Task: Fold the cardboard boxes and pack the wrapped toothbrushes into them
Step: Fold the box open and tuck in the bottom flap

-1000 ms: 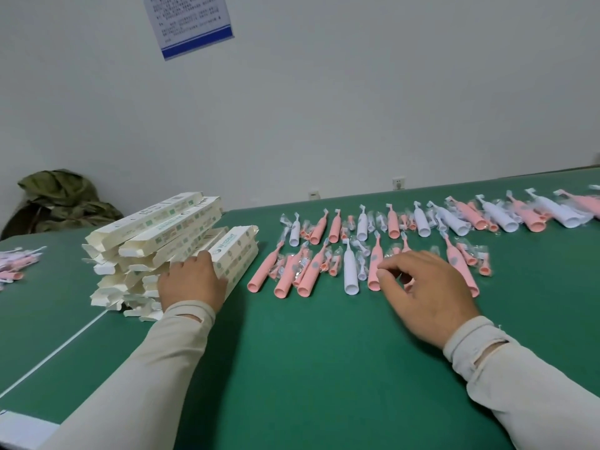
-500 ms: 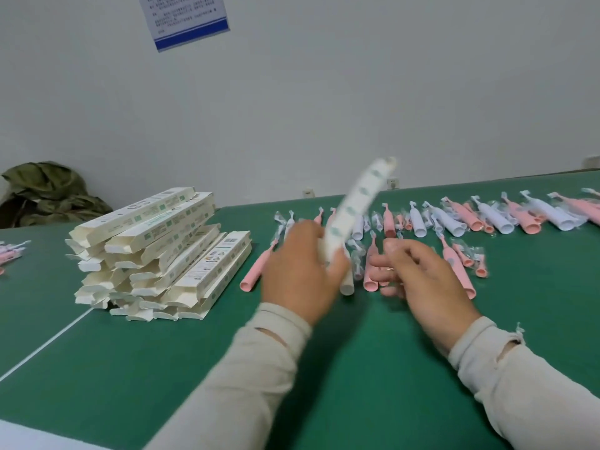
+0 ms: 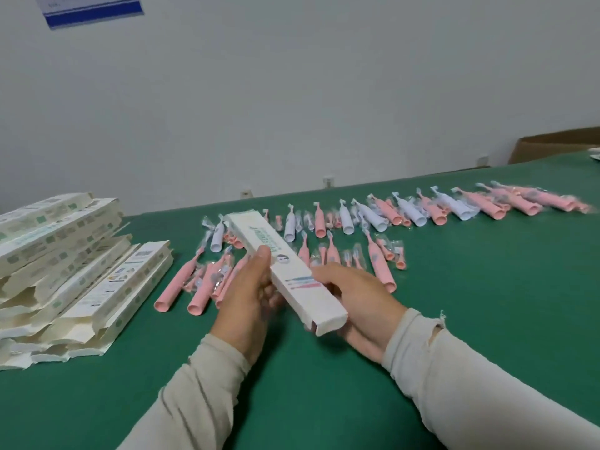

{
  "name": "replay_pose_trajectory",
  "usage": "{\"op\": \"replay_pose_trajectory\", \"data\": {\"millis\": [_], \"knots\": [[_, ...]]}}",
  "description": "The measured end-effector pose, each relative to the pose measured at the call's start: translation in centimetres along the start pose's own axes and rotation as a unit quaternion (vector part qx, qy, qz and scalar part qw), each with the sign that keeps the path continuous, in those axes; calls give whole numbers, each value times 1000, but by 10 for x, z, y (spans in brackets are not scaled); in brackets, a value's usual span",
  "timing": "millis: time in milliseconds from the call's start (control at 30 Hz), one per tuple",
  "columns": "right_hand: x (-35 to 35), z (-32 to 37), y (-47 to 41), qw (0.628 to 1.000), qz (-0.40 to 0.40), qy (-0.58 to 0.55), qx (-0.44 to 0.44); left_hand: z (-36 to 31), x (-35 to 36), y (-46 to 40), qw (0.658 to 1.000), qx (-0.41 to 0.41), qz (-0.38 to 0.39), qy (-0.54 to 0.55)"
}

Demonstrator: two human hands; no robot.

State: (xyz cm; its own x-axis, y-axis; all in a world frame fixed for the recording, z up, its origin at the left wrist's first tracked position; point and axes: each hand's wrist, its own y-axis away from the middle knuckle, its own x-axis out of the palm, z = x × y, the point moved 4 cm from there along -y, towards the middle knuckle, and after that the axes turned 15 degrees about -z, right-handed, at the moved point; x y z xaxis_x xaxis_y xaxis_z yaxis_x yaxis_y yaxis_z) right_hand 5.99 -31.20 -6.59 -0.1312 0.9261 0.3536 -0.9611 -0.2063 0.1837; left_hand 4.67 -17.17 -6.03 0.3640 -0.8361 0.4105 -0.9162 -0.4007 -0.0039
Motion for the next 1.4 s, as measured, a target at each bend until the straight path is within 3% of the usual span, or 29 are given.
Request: {"op": "replay_pose_trajectory", "data": {"millis": [100,267,467,567,667,800,933,1033,1233,1400], "knots": [[14,-13,3,1000,28,-8,1,10,6,10,994,-90,49,40],[19,-13,12,985,27,141,-93,0,-8,-4,993,-26,-89,70],[20,-17,11,979,-26,148,-140,-4,-11,-3,991,-3,-109,79],[20,-13,13,992,17,87,-95,-4,-8,-2,994,-16,-63,90],[26,-13,19,994,101,-21,23,-7,-2,5,992,-60,14,113],[27,-15,24,986,140,-38,77,-13,-1,9,983,-70,42,166],[21,-16,18,994,34,96,-26,-10,0,8,979,-82,3,186],[16,-13,15,933,-68,280,-216,-5,-4,1,974,-97,-61,194],[17,-8,18,895,-118,281,-325,6,-3,-3,978,-98,-22,182],[16,-7,19,914,-90,257,-299,8,-5,-6,979,-105,-45,170]]}}
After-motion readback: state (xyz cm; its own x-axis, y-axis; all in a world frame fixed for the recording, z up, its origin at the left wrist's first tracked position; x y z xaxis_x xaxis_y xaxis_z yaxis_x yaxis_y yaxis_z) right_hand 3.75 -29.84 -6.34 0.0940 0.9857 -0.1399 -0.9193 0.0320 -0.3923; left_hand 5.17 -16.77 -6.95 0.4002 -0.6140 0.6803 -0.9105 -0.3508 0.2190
